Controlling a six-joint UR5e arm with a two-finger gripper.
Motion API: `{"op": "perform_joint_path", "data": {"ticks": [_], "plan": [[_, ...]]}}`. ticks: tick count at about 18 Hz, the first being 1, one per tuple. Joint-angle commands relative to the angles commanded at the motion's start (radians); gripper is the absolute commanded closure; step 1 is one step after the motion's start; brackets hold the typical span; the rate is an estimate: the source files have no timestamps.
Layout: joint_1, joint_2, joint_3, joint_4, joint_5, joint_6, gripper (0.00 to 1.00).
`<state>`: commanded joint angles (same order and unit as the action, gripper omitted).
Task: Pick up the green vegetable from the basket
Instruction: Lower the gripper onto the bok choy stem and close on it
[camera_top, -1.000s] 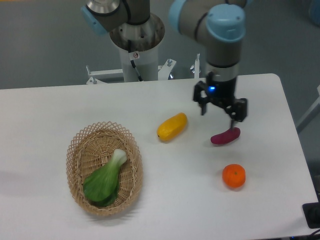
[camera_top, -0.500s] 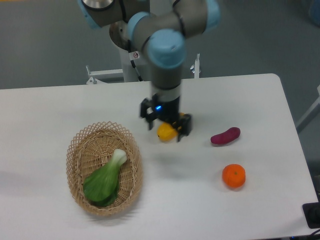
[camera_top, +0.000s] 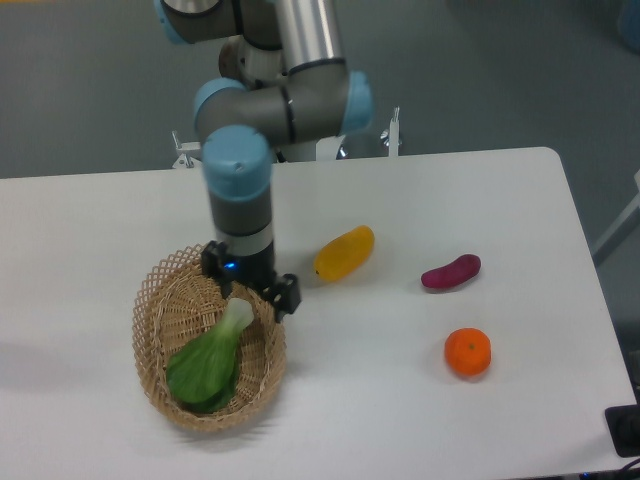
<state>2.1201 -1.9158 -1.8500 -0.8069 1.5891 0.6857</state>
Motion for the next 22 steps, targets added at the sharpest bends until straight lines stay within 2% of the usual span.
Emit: {"op": "perform_joint_path", "data": {"ticks": [6, 9, 15, 17, 22], "plan": [[-0.012, -0.045, 0.006, 0.017, 0.003, -0.032, 0.0], [-0.012, -0.055, 0.002, 0.055, 0.003, -0.031, 0.0], [-0.014, -0.069, -0.006, 0.058, 0.023, -0.031, 0.0], [-0.017, -0.069, -0.006, 0.058, 0.038, -0.031, 0.09], [-0.02, -0.069, 0.0, 0.058, 0.04, -0.018, 0.43]]}}
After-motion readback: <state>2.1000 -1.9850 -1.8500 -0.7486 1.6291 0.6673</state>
